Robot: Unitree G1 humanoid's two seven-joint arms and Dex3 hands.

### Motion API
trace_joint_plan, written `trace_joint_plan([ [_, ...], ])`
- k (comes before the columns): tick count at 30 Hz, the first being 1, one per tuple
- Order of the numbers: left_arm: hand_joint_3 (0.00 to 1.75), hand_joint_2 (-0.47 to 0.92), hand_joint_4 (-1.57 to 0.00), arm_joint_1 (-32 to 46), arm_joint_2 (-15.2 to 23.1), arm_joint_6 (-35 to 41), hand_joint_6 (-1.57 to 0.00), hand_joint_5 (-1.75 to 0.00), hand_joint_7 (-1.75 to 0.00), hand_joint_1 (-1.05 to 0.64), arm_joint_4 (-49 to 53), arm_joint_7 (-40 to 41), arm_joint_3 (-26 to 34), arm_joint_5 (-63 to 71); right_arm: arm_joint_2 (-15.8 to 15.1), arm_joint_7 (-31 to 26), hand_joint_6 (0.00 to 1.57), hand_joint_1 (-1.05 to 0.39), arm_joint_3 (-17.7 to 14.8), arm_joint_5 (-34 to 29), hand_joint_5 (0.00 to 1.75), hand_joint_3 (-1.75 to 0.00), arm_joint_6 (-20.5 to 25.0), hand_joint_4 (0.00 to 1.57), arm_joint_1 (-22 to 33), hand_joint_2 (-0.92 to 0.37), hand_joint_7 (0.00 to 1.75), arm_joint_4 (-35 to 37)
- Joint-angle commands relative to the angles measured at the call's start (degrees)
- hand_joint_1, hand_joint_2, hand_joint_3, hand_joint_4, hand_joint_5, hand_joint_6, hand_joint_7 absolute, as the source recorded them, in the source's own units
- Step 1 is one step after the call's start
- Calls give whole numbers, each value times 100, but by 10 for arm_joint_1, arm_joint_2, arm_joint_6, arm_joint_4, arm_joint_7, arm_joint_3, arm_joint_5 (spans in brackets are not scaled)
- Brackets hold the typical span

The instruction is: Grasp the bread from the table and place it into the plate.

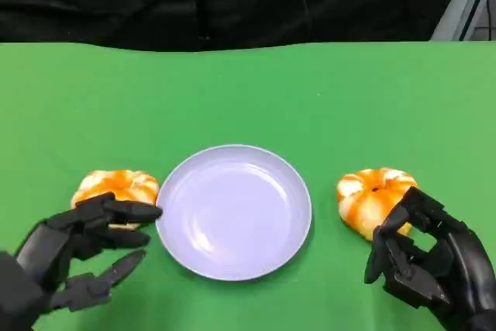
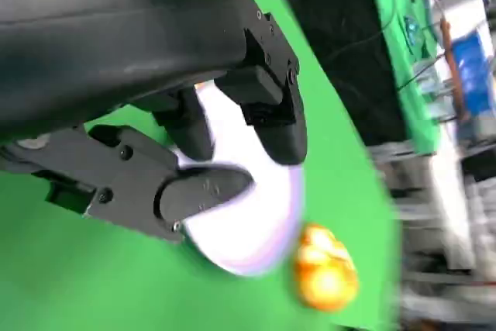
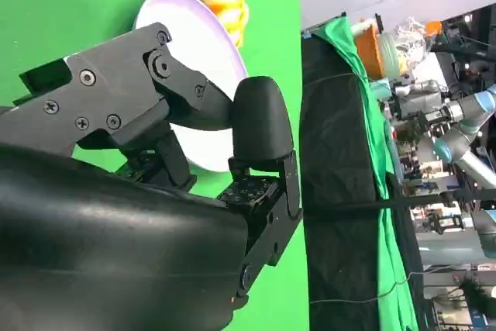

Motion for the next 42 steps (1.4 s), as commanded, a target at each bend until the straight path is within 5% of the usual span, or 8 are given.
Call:
trace_joint_plan([
  [1, 28, 92, -17, -29, 59, -44, -41, -7, 0, -75, 11, 86, -20, 160, -6, -1, 62, -14, -2, 3, 175, -96, -1, 81, 1, -68, 167, 0],
  [13, 7, 92, -17, -183, 144, -40, -42, -4, 0, -82, 161, 194, -120, 377, -4, -4, 61, -14, 0, -6, 175, -97, -4, 80, -1, -69, 168, 1],
  [33, 17, 92, -32, -358, 100, -98, -47, -5, -1, -82, 561, 273, -253, 366, -2, -11, 61, -14, 5, -7, 175, -95, 2, 80, 4, -70, 169, -10],
  [36, 20, 92, -36, -365, 92, -92, -49, -5, -1, -70, 588, 286, -266, 368, -3, -11, 61, -14, 6, -7, 175, -95, 2, 81, 4, -70, 169, -10],
  [39, 25, 92, -45, -364, 87, -81, -54, -6, -2, -41, 592, 304, -273, 364, -4, -10, 60, -15, 6, -6, 175, -95, 2, 81, 4, -70, 169, -10],
  [41, 30, 92, -60, -358, 79, -80, -66, -7, -4, -18, 591, 321, -262, 347, -4, -10, 60, -15, 5, -3, 175, -95, 5, 80, 4, -70, 170, -10],
  [42, 24, 92, -82, -354, 76, -85, -85, -12, -9, -8, 589, 332, -254, 334, -3, -9, 60, -14, 5, -2, 175, -95, 5, 80, 4, -70, 169, -11],
])
